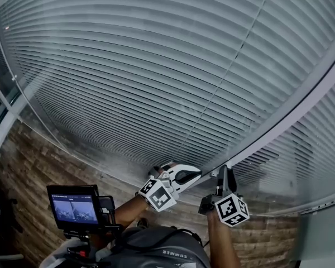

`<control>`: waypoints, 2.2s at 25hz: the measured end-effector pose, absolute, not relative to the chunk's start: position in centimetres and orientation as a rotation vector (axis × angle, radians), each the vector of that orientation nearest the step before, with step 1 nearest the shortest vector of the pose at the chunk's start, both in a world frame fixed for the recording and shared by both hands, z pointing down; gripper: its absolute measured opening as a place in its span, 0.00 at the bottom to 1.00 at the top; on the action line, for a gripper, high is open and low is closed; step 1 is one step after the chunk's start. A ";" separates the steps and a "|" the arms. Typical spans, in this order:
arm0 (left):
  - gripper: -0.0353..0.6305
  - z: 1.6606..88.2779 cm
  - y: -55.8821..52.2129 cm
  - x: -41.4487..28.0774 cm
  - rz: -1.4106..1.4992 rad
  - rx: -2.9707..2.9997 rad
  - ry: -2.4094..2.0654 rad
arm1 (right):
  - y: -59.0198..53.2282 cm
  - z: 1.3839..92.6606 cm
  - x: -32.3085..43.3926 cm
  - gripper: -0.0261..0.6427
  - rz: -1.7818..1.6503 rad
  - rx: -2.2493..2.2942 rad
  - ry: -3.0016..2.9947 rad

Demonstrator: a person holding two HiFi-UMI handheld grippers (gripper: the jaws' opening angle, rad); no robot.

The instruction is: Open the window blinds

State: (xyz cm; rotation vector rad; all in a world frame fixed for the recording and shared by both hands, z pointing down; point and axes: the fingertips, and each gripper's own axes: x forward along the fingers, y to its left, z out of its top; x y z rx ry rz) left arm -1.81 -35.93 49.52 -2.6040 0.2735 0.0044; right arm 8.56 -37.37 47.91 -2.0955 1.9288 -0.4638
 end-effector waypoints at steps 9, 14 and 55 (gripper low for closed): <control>0.06 49.4 -36.3 -2.8 -0.007 -2.607 0.299 | -36.7 47.5 4.8 0.22 1.935 -2.832 2.462; 0.06 49.5 -35.9 -3.1 0.005 -2.601 0.295 | -36.5 49.3 4.7 0.22 2.136 -2.773 2.612; 0.06 49.3 -34.8 -3.6 -0.008 -2.613 0.282 | -37.8 48.8 5.0 0.22 1.716 -2.914 2.475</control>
